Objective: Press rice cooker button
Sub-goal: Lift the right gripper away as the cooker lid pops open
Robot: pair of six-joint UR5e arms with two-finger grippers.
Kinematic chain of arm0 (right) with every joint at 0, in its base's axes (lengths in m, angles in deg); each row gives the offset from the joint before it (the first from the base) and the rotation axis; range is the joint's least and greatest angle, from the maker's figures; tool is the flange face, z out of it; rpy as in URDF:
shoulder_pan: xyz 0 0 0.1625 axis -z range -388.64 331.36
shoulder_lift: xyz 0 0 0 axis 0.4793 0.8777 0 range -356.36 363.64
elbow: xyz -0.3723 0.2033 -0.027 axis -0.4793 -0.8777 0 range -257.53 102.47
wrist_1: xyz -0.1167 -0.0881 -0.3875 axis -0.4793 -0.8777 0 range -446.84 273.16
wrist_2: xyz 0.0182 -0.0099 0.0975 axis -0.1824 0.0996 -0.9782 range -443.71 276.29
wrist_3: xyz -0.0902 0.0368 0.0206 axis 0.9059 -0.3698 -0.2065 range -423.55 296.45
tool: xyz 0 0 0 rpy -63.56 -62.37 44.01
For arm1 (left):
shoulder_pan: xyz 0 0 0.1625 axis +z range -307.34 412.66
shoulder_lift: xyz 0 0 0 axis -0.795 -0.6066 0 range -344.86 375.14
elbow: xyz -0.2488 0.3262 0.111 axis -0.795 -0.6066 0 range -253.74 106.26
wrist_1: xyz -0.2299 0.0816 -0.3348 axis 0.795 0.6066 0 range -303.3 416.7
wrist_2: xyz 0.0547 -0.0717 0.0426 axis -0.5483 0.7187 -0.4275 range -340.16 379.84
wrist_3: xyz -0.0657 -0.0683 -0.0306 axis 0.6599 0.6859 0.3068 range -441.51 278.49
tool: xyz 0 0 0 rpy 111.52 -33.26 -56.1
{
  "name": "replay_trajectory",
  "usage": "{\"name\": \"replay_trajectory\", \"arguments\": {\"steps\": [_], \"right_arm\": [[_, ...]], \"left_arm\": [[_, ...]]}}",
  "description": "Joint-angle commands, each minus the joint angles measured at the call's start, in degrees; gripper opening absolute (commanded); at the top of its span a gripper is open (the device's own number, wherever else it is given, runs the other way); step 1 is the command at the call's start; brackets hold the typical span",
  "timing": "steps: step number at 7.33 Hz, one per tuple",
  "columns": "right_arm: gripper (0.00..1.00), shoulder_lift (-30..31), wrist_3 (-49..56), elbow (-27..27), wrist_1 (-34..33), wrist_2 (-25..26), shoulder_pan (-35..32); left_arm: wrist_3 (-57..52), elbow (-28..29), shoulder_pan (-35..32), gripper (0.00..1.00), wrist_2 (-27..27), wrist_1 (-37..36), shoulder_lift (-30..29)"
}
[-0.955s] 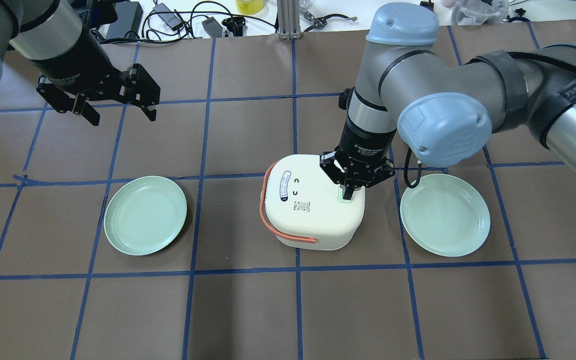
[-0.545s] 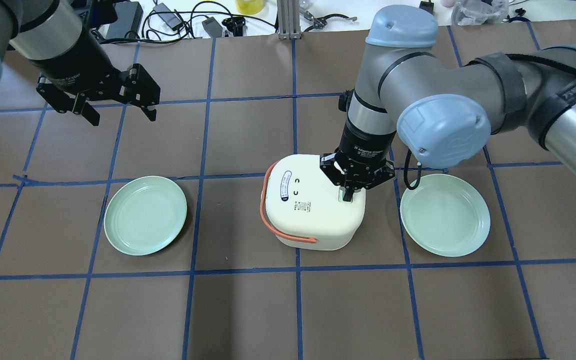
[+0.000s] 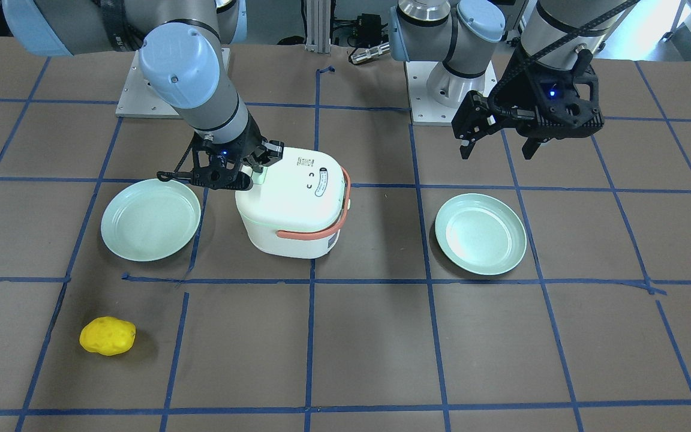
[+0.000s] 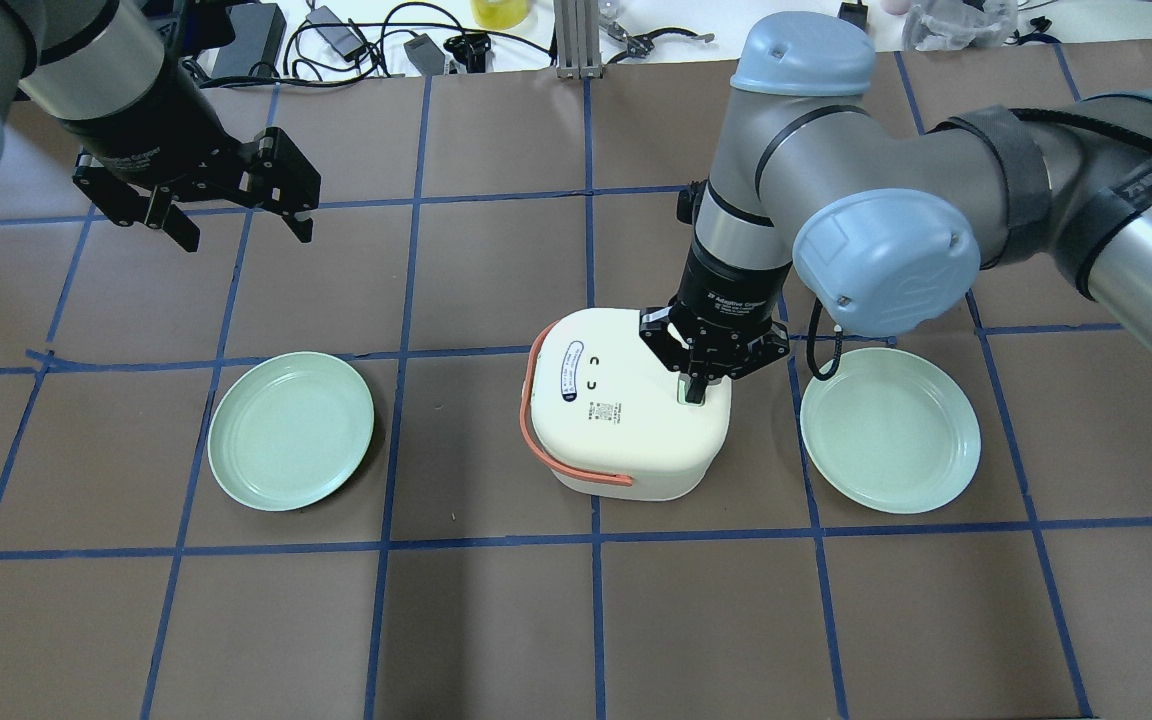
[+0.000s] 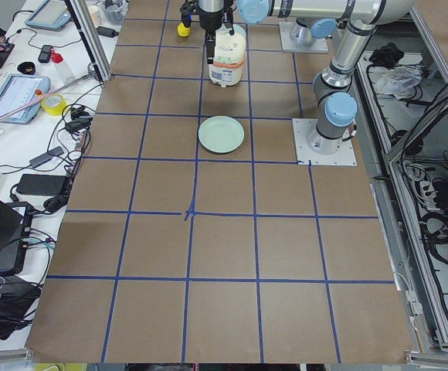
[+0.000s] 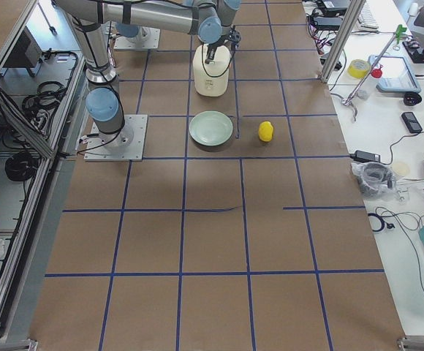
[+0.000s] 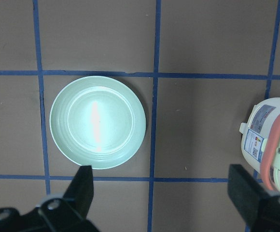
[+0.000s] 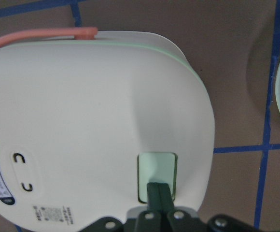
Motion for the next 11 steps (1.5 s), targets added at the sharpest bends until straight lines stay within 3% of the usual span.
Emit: {"name": "replay_trajectory", "arguments": {"steps": [1, 2, 4, 7, 11], "right_arm": [[0.30, 0.57, -6.84, -4.38, 0.17, 0.17, 0.08], [0.99, 0.49, -8.11, -7.54, 0.09, 1.30, 0.08], [1.00, 0.40, -8.64, -12.38, 0.79, 1.49, 0.95], [1.00, 0.31, -7.51, -15.83, 2.44, 8.59, 1.83], [1.00, 1.63, 10.88, -17.41, 8.51, 11.86, 9.37]], "left_arm": [[0.09, 0.00, 0.00, 1.00, 0.00, 0.00, 0.00], [0.00, 0.00, 0.00, 1.00, 0.00, 0.00, 0.00], [0.00, 0.00, 0.00, 1.00, 0.00, 0.00, 0.00], [0.00, 0.00, 0.00, 1.00, 0.00, 0.00, 0.00], [0.00, 0.00, 0.00, 1.00, 0.00, 0.00, 0.00]]}}
